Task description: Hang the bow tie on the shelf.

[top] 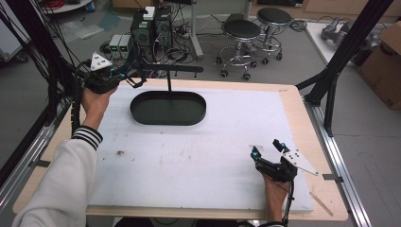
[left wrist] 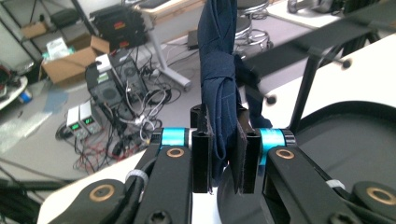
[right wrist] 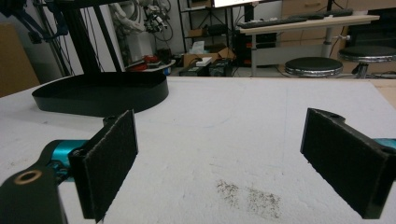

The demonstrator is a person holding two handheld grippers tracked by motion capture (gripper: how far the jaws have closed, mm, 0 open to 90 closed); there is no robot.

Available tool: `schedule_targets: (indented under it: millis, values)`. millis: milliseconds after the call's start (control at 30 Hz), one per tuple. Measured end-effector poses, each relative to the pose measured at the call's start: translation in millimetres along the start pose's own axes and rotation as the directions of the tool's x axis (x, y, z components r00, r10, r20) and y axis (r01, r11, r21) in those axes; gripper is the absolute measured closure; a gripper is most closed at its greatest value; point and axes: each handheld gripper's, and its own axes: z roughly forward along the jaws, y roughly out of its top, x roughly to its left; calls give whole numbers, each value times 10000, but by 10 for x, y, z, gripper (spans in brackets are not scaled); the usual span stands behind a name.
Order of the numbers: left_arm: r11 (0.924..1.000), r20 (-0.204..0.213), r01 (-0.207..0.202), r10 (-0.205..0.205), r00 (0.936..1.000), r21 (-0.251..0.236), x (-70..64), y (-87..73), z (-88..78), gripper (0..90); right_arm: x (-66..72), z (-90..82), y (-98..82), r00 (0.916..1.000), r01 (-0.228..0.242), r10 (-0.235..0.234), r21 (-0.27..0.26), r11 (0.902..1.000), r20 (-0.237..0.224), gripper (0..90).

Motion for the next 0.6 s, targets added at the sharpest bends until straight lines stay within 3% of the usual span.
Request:
schedule_targets:
  millis: [133,267,400,600]
  values:
    - [9988,-77,479,-479,9988,65,48,-137,12,804,-2,1,0,10000,-10,10,-9,10000,6,101]
    - [9980,19,619,-620,9981,111,64,-193,19,804,-3,1,0,10000,-26,26,8,10000,-2,101]
    - [9972,93,740,-741,9972,84,46,-230,27,803,-2,1,0,10000,-24,24,11,10000,15,101]
    - [9910,145,1331,-1333,9910,163,-15,-463,78,803,8,0,-1,10000,24,-24,33,10000,-15,101]
